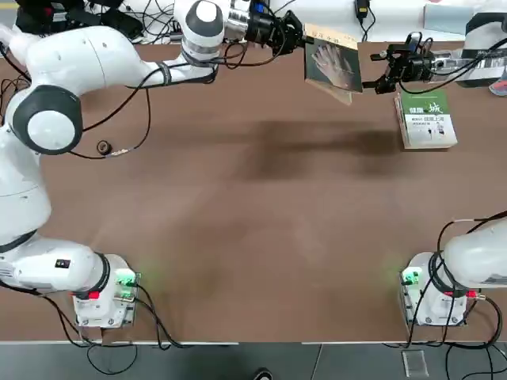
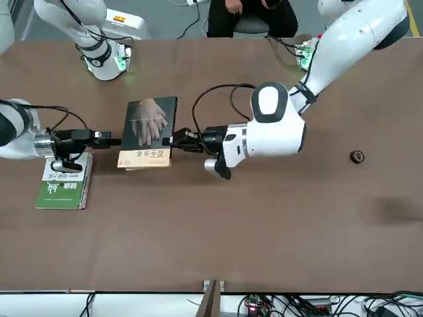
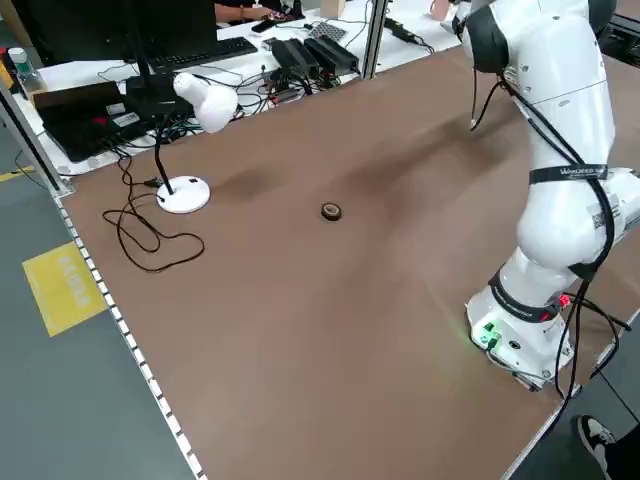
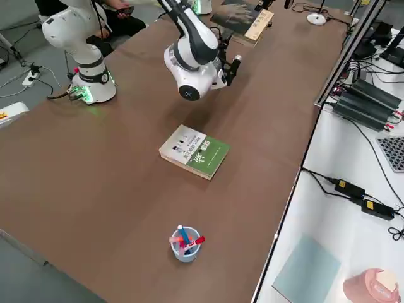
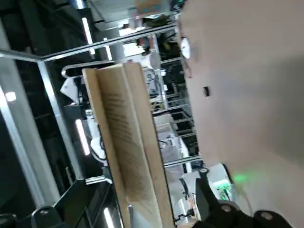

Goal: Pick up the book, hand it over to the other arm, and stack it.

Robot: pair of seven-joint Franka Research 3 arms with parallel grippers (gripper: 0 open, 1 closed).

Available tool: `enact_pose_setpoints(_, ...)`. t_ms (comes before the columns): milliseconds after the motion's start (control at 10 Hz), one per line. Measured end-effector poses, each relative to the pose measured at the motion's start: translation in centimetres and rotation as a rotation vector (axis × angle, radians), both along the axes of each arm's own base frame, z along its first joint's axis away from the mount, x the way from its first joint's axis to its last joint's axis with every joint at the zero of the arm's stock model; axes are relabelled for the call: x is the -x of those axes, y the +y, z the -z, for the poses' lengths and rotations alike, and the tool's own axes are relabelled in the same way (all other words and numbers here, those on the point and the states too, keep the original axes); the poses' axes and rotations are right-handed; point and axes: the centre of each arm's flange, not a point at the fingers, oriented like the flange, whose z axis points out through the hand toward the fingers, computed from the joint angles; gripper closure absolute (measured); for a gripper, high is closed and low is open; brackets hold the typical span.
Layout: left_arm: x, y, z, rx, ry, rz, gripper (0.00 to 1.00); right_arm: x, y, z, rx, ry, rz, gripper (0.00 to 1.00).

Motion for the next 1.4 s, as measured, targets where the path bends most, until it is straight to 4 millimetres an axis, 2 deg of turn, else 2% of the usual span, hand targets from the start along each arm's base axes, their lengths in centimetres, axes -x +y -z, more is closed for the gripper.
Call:
enact_pose_setpoints(300, 0.2, -0.5, 0.4, -0.002, 0.0, -0.011, 0.99, 0.3, -1.4, 0.5, -0.079, 0.018, 0.052, 0.0)
enact_pose_setpoints(500, 0.3, -0.7, 0.8, -0.002, 0.002, -0.008, 0.99, 0.3, -1.6, 0.5, -0.089, 0.01, 0.065, 0.0)
enact_pose_setpoints(900, 0.3, -0.8, 0.8, 0.0, -0.003, -0.007, 0.99, 0.3, -0.5, 0.8, -0.07, -0.036, 0.064, 0.0)
enact_pose_setpoints(1400, 0.2, -0.8, 0.8, 0.0, -0.008, -0.008, 0.99, 0.3, 0.6, 2.2, -0.039, -0.056, 0.068, 0.0)
